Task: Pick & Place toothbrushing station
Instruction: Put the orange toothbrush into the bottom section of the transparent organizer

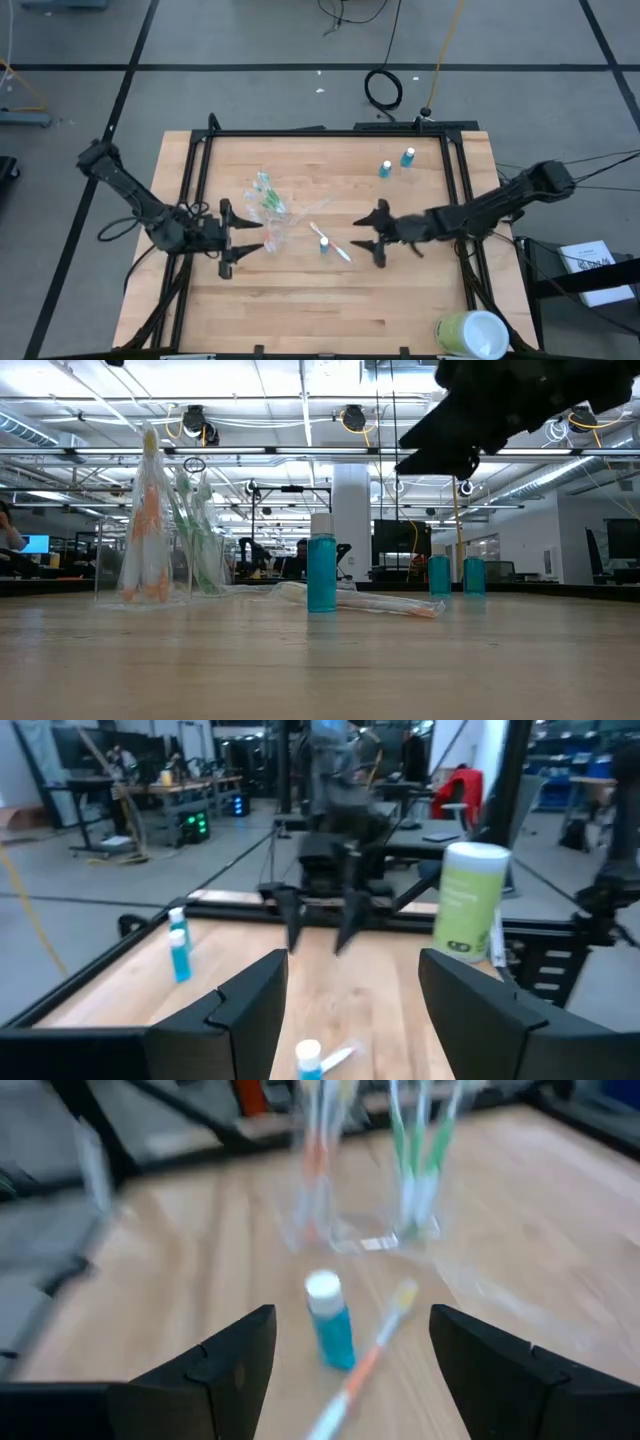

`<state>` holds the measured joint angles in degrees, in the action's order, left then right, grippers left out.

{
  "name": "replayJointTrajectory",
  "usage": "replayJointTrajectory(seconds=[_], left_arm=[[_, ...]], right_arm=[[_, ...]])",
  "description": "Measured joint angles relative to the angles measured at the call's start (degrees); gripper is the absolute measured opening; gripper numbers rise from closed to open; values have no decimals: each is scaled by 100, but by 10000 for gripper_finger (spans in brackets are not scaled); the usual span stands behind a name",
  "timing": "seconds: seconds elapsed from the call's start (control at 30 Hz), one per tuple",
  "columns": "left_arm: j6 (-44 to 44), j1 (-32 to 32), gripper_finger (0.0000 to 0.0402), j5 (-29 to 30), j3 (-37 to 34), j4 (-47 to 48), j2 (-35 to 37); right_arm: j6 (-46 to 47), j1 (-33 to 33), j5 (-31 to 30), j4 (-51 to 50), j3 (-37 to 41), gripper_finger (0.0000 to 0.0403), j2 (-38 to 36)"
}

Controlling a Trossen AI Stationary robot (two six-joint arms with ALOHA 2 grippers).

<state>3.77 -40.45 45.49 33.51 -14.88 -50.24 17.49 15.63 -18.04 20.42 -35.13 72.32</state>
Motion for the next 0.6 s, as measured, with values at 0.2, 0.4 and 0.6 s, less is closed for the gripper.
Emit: replayJointTrajectory(seconds=[0.2,0.4,0.6], left_arm=[[209,391,232,2,-71,9,-2],[223,795,232,3,-74,16,-2],[403,1041,232,2,-74,125,0]], right_arm=[[354,422,-581,-1520,-1186,256,1568],[589,561,-571,-1754,-1731,256,2731],[893,502,-576,-1739,-1806,255,3292]])
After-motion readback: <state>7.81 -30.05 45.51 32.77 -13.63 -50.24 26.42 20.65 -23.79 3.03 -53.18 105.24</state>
